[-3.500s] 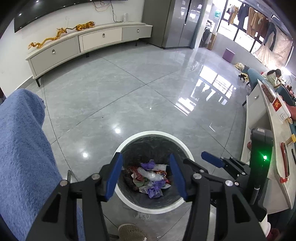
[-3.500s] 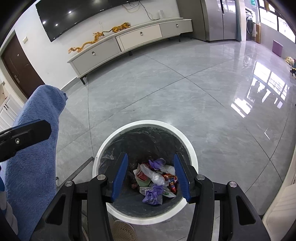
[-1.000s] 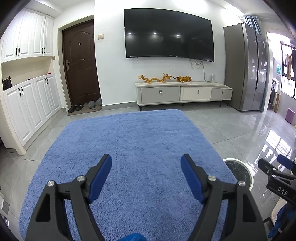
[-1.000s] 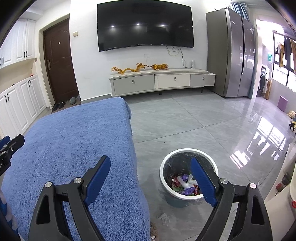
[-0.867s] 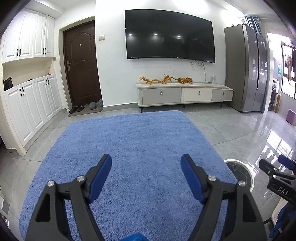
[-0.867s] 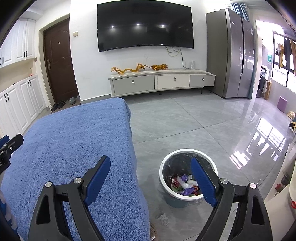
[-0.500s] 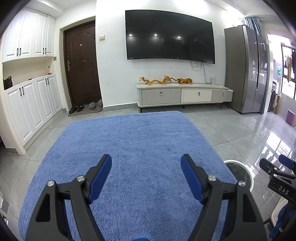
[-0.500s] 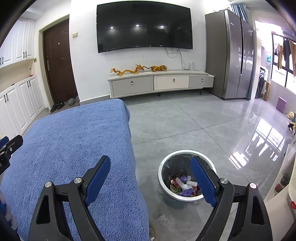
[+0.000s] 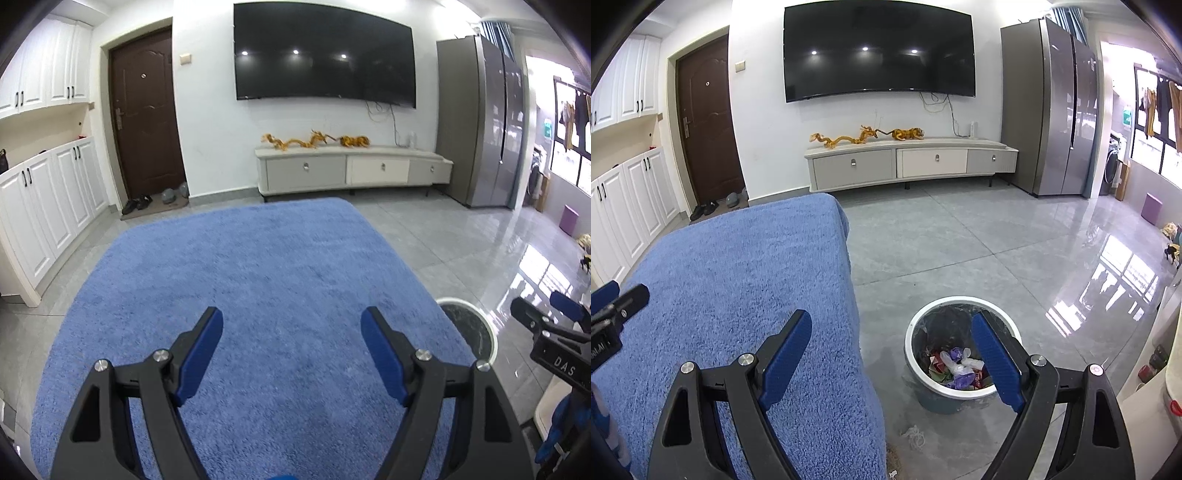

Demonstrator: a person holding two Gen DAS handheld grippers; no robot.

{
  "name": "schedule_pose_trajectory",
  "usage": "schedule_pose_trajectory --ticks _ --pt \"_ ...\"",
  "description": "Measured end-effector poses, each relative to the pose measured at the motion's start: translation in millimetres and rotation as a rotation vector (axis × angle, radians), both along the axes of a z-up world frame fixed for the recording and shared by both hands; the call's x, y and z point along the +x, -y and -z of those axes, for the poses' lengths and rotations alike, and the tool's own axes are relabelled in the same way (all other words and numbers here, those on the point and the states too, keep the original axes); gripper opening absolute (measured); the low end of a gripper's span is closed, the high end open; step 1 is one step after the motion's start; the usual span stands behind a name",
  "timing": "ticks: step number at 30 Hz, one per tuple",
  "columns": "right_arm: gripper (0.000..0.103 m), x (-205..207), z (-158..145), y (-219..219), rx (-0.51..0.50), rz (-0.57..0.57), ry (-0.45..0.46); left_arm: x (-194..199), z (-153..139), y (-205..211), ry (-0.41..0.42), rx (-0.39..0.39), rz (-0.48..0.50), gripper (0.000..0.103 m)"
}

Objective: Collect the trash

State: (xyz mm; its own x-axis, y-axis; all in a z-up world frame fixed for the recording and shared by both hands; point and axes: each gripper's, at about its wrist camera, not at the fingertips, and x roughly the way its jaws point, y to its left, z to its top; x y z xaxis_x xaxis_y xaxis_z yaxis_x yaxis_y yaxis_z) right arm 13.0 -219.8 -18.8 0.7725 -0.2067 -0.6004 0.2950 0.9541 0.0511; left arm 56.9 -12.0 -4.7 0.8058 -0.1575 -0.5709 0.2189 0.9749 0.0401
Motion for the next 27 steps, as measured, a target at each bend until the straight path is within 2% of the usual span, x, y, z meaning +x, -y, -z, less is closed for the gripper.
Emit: schedule_pose_trajectory --ticks 27 --pt "0.087 7.3 15.2 9.4 0.016 0.015 -0.051 15.0 25.7 14.8 -0.087 0.033 0.034 0.076"
